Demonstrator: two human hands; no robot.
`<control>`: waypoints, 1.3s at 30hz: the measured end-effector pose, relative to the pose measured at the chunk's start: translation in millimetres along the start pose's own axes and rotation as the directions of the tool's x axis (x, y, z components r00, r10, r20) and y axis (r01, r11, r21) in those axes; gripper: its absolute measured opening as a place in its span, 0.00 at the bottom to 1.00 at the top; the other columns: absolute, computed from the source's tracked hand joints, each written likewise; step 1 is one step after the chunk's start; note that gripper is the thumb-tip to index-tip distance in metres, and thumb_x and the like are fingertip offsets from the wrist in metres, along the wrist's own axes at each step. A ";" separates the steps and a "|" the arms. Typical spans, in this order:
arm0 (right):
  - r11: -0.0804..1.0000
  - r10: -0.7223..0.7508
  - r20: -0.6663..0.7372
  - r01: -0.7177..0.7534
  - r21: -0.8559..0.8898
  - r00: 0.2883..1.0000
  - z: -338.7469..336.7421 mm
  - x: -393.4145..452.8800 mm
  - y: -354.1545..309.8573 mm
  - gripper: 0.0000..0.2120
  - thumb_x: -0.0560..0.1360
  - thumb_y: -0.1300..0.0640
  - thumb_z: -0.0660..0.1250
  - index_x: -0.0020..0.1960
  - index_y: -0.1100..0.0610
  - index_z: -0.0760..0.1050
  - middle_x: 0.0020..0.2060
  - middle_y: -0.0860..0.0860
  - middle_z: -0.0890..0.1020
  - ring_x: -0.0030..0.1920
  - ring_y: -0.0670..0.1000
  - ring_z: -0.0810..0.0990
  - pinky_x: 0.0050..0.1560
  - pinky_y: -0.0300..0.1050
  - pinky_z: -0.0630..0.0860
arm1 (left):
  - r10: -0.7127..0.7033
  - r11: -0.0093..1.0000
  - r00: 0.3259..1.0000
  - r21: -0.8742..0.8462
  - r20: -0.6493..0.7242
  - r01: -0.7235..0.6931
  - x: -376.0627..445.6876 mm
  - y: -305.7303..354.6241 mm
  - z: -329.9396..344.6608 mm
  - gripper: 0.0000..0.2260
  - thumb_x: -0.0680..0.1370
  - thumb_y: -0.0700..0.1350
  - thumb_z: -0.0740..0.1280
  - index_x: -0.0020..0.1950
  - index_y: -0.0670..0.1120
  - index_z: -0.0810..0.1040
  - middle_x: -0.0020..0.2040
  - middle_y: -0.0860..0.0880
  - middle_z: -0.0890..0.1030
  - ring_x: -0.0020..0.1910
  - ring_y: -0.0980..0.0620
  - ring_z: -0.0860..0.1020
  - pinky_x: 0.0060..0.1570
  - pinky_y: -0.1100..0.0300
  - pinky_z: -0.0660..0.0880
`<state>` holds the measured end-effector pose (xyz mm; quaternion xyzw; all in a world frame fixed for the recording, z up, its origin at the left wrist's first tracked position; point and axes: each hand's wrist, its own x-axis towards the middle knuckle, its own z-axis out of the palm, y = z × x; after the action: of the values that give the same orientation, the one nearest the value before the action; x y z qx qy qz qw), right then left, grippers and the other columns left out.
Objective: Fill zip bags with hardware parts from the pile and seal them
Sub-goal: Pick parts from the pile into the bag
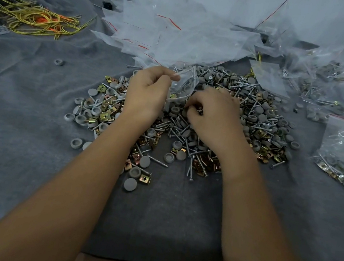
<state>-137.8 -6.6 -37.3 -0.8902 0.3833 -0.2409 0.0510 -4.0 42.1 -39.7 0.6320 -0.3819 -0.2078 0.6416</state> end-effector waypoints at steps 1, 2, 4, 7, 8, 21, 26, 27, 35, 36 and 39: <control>0.994 0.041 -0.065 -0.034 0.103 0.997 -1.7 -0.6 0.0 0.08 0.77 0.56 0.62 0.50 0.51 0.80 0.43 0.46 0.79 0.49 0.51 0.77 0.58 0.53 0.71 | 0.002 1.000 1.000 0.002 0.001 -0.002 0.5 -0.4 -0.3 0.15 0.76 0.35 0.59 0.41 0.51 0.82 0.21 0.54 0.68 0.25 0.51 0.63 0.32 0.58 0.62; 0.972 0.100 -0.129 -0.069 0.226 0.987 -3.8 -1.1 -0.1 0.07 0.78 0.58 0.62 0.49 0.52 0.79 0.41 0.45 0.80 0.44 0.49 0.78 0.54 0.52 0.75 | 0.006 1.000 1.000 0.008 0.004 -0.006 0.5 -0.7 -0.5 0.15 0.76 0.36 0.59 0.41 0.51 0.82 0.21 0.55 0.67 0.24 0.52 0.63 0.32 0.59 0.62; 0.887 0.222 -0.202 -0.112 0.448 0.954 -8.3 -1.7 -1.2 0.07 0.78 0.60 0.62 0.47 0.51 0.77 0.39 0.43 0.80 0.40 0.43 0.79 0.46 0.42 0.78 | 0.017 1.000 1.000 0.026 0.017 -0.017 -0.4 -1.0 -0.6 0.15 0.77 0.36 0.59 0.42 0.52 0.81 0.20 0.56 0.67 0.22 0.55 0.62 0.28 0.62 0.61; 0.722 0.322 -0.195 -0.107 0.683 0.926 -12.3 -1.4 -4.5 0.09 0.78 0.61 0.63 0.45 0.47 0.76 0.41 0.46 0.82 0.44 0.43 0.82 0.45 0.37 0.79 | 0.038 0.998 0.998 0.038 0.050 -0.040 -3.5 -0.3 0.4 0.13 0.78 0.36 0.60 0.45 0.50 0.81 0.19 0.57 0.67 0.20 0.59 0.64 0.24 0.65 0.62; 0.687 0.329 -0.188 -0.098 0.720 0.925 -12.6 -1.0 -5.5 0.10 0.77 0.62 0.64 0.45 0.47 0.76 0.41 0.46 0.82 0.45 0.44 0.83 0.45 0.38 0.79 | 0.045 0.998 0.997 0.042 0.065 -0.048 -4.6 0.2 0.7 0.12 0.79 0.36 0.60 0.47 0.50 0.81 0.19 0.57 0.68 0.21 0.59 0.65 0.24 0.65 0.63; 0.840 0.200 -0.290 -0.011 0.542 0.936 2.6 1.7 -5.1 0.09 0.78 0.62 0.64 0.52 0.51 0.81 0.47 0.48 0.78 0.44 0.39 0.76 0.44 0.27 0.70 | 0.098 0.986 0.992 0.123 0.085 -0.108 -3.9 -1.6 1.4 0.11 0.80 0.38 0.60 0.50 0.50 0.80 0.20 0.56 0.70 0.23 0.55 0.66 0.27 0.62 0.63; 0.780 0.391 -0.262 -0.167 0.603 0.882 -0.1 3.7 4.1 0.12 0.81 0.63 0.57 0.51 0.52 0.77 0.45 0.48 0.76 0.36 0.38 0.72 0.38 0.37 0.68 | 0.094 0.985 0.996 0.149 -0.010 -0.091 -0.2 -4.7 -1.5 0.12 0.80 0.39 0.58 0.51 0.49 0.80 0.18 0.58 0.69 0.18 0.60 0.63 0.20 0.68 0.60; 0.788 0.396 -0.251 -0.187 0.586 0.883 0.0 3.8 5.0 0.12 0.81 0.63 0.57 0.50 0.52 0.77 0.44 0.48 0.76 0.36 0.38 0.72 0.38 0.38 0.68 | 0.091 0.985 0.995 0.147 -0.027 -0.086 0.7 -5.2 -2.2 0.12 0.80 0.39 0.58 0.51 0.49 0.80 0.18 0.58 0.69 0.18 0.59 0.63 0.20 0.68 0.60; 0.985 0.171 -0.118 -0.174 -0.011 0.978 6.6 3.1 5.2 0.14 0.79 0.56 0.61 0.61 0.48 0.79 0.57 0.49 0.79 0.60 0.54 0.72 0.61 0.51 0.68 | 0.081 0.985 0.995 0.160 -0.065 -0.070 3.7 -6.3 -3.1 0.12 0.79 0.40 0.59 0.49 0.51 0.81 0.21 0.57 0.70 0.21 0.59 0.64 0.21 0.67 0.61; 0.985 0.152 -0.081 -0.158 -0.064 0.985 8.4 2.6 4.9 0.15 0.79 0.54 0.61 0.64 0.47 0.77 0.60 0.49 0.78 0.62 0.55 0.69 0.62 0.52 0.65 | 0.081 0.984 0.995 0.162 -0.063 -0.070 3.5 -6.5 -3.0 0.12 0.79 0.40 0.59 0.49 0.51 0.81 0.21 0.57 0.71 0.21 0.59 0.64 0.22 0.66 0.62; 0.978 0.146 -0.015 -0.146 -0.147 0.989 12.8 1.7 5.9 0.21 0.79 0.52 0.60 0.71 0.45 0.69 0.68 0.48 0.72 0.68 0.55 0.64 0.66 0.54 0.59 | 0.081 0.984 0.996 0.163 -0.044 -0.072 3.1 -6.9 -3.0 0.12 0.80 0.40 0.58 0.50 0.51 0.81 0.20 0.59 0.71 0.20 0.59 0.63 0.22 0.66 0.62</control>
<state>-134.6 -13.2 -49.5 -0.8605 0.4644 -0.2094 0.0016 1.7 41.0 -45.4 0.6717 -0.4051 -0.1353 0.6052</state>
